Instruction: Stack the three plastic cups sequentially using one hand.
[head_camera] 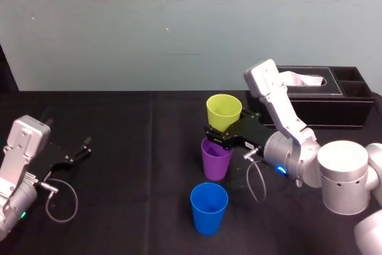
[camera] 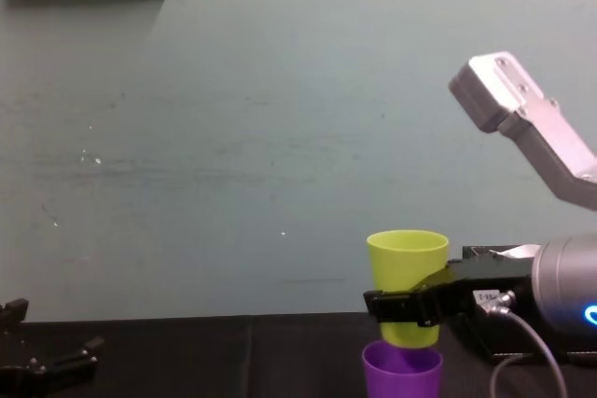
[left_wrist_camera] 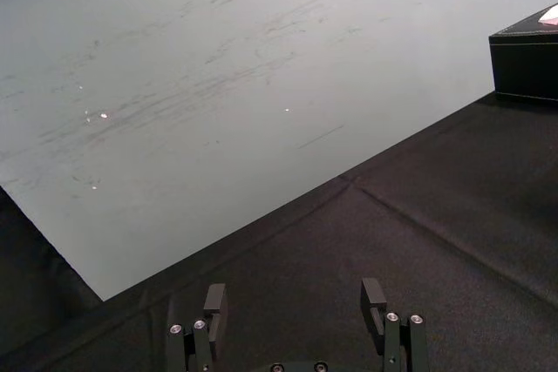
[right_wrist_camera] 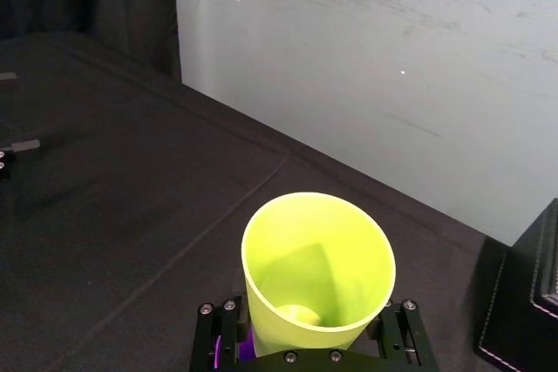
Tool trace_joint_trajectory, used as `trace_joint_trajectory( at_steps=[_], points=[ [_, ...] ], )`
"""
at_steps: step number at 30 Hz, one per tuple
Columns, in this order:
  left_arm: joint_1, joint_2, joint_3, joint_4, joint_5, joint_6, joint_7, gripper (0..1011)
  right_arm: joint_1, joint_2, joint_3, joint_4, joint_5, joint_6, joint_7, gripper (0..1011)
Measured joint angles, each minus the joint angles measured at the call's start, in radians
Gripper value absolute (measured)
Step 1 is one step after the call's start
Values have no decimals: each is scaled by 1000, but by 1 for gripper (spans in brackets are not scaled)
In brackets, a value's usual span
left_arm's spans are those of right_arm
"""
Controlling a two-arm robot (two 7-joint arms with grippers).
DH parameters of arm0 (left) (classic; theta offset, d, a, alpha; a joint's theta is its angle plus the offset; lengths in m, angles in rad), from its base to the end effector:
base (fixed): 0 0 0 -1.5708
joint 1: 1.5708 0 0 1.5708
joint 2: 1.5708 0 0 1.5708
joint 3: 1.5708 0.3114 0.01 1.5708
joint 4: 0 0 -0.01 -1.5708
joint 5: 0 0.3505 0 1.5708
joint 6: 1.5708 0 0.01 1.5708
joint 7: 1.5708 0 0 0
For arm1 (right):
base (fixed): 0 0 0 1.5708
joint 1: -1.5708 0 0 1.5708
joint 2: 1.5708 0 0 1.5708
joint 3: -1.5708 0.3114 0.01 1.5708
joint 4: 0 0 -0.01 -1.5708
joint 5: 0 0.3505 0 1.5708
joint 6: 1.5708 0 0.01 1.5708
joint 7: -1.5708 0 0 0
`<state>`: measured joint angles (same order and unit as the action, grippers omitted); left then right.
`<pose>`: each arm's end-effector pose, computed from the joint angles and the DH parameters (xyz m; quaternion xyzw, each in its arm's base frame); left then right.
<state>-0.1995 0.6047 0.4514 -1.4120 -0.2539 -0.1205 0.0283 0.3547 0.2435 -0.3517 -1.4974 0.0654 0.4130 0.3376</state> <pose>0.4010 0.0838 -0.3275 0.1415 -0.1325 0.5799 0.7913 0.4528 0.0384 -0.2290 -0.1748 -0.0122 -0.4673 0.8666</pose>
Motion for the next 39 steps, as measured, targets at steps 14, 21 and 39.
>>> trace_joint_trajectory(
  at_steps=[14,21,39],
  points=[
    [0,0,0,0,0,0,0,1000,14,-7,-16,56,19,-27,14,726],
    [0,0,0,0,0,0,0,1000,15,-6,-22,68,23,-35,12,726],
    [0,0,0,0,0,0,0,1000,25,-16,-35,109,23,-67,3,726]
  ],
)
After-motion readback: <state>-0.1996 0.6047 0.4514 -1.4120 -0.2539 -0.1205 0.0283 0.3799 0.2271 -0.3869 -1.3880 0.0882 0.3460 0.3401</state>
